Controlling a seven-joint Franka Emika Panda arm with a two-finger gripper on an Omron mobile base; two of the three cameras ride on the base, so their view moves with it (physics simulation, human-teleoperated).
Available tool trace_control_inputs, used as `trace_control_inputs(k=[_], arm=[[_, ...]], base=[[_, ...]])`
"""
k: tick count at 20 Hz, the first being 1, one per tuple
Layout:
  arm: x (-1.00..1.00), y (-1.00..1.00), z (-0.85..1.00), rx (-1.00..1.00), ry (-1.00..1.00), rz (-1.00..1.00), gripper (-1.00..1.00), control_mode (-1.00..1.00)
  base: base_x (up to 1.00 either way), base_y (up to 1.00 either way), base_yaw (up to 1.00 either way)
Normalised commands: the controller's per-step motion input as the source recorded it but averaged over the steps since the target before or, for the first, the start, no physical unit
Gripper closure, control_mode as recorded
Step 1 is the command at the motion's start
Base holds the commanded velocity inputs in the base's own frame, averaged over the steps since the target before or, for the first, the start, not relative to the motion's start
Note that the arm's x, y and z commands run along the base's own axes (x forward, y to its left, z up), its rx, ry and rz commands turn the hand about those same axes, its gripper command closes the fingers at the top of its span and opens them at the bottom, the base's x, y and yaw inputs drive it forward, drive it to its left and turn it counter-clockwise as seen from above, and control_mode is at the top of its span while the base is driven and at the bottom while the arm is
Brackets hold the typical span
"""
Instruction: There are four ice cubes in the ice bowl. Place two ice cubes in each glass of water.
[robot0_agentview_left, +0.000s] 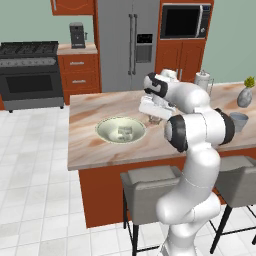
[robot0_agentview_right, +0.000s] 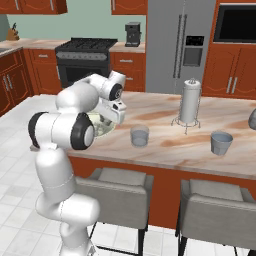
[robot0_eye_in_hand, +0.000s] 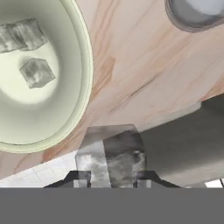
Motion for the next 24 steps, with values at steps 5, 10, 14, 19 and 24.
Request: trace_control_inputs(k=[5,10,14,19,24], arm=[[-0.01,-0.47,0.00,-0.13,0.00,0.04,1.00,-1.00],[0.00,-0.43,-0.02,-0.20,-0.04,0.00,1.00,-1.00],[0.05,-0.40,-0.08,-0.12,0.00,-0.04,1.00,-1.00],[0.07,-0.39,-0.08,-0.02,-0.03,-0.09,1.00,-1.00],[0.12,-0.39,-0.08,0.00,-0.01,-0.12,1.00,-1.00]], base=[[0.00,0.00,0.00],[0.00,0.00,0.00],[0.00,0.00,0.00],[0.00,0.00,0.00],[0.00,0.00,0.00]])
